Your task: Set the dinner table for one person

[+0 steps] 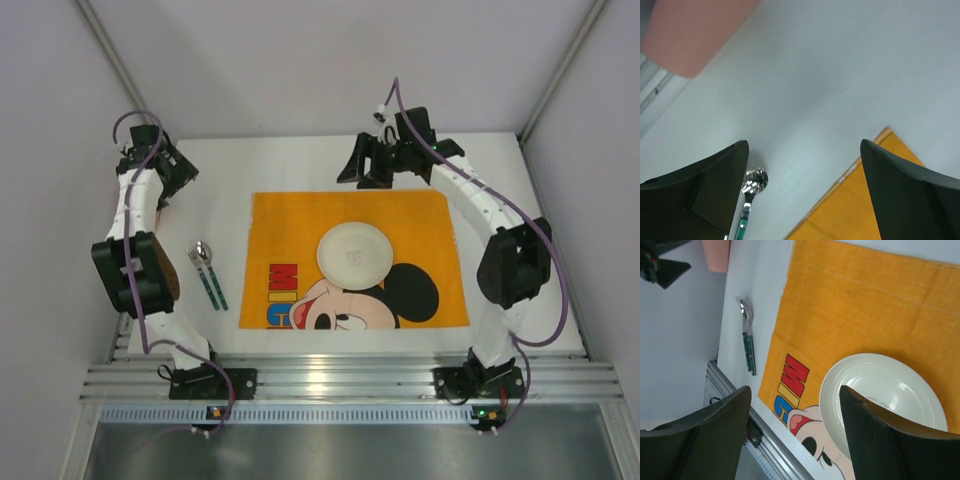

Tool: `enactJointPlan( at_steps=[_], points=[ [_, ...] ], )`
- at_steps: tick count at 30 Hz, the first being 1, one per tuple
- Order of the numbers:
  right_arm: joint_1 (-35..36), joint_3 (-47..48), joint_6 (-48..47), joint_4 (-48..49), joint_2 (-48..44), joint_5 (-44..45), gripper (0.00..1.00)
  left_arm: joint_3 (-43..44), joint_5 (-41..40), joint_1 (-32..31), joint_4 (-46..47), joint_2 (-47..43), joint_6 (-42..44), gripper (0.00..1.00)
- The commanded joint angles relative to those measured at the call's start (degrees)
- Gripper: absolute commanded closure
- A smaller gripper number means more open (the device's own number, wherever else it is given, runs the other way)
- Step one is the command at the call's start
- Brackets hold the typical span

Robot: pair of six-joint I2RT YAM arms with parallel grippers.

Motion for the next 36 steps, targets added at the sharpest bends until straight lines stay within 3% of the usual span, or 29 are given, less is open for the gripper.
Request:
enactJointPlan(
  at_steps=[1,5,9,14,24,29,36],
  points=[
    [-0.02,-4.42,-0.49,3.48,-3.92,-3.76,0.28,9.34,-8.40,-0.49,1.81,6.62,7.61,0.02],
    [-0.28,-7.25,1.00,3.48,-4.19,-5.51,0.28,19.89,-17.62,-0.40,-2.50,14.52,9.65,0.02],
    [-0.20,-7.95,1.71,3.22,-4.45,-6.48,0.28,27.54,-20.27,-0.49,-4.60,20.68,10.97,0.02],
    [-0.20,-12.52,2.15,3.21,-6.38,-7.10,0.28,48.90,-27.30,-0.84,-15.59,35.62,8.95,0.02],
    [-0.20,-21.49,2.50,3.13,-9.46,-8.42,0.28,48.22,-41.01,-1.54,-18.24,43.02,4.12,0.02],
    [-0.20,-22.63,2.41,3.13,-8.15,-8.86,0.29,39.79,-41.55,-0.75,-11.58,39.25,3.59,0.01],
    [0.15,-21.93,2.41,3.13,-6.03,-9.03,0.30,42.24,-42.43,-0.05,-8.23,40.12,5.52,0.02]
  ],
)
